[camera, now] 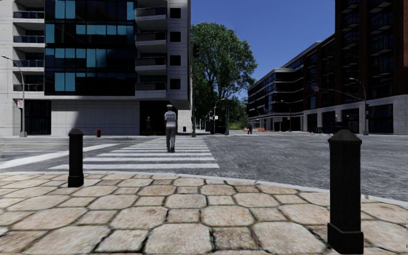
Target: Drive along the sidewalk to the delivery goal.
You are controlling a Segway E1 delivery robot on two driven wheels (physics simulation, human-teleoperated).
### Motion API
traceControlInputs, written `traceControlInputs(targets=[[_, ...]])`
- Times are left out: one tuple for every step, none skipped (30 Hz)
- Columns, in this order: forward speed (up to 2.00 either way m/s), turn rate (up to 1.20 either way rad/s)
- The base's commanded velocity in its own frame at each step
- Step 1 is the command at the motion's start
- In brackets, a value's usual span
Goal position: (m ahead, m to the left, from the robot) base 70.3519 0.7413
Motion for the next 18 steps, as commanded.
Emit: traceControlInputs(targets=[[2.0,0.0],[2.0,0.0],[2.0,0.0],[2.0,0.0],[2.0,0.0],[2.0,0.0],[2.0,0.0],[2.0,0.0],[2.0,0.0],[2.0,0.0],[2.0,0.0],[2.0,0.0],[2.0,0.0],[2.0,1.2],[2.0,1.2],[2.0,1.2],[2.0,1.2],[2.0,1.17]])
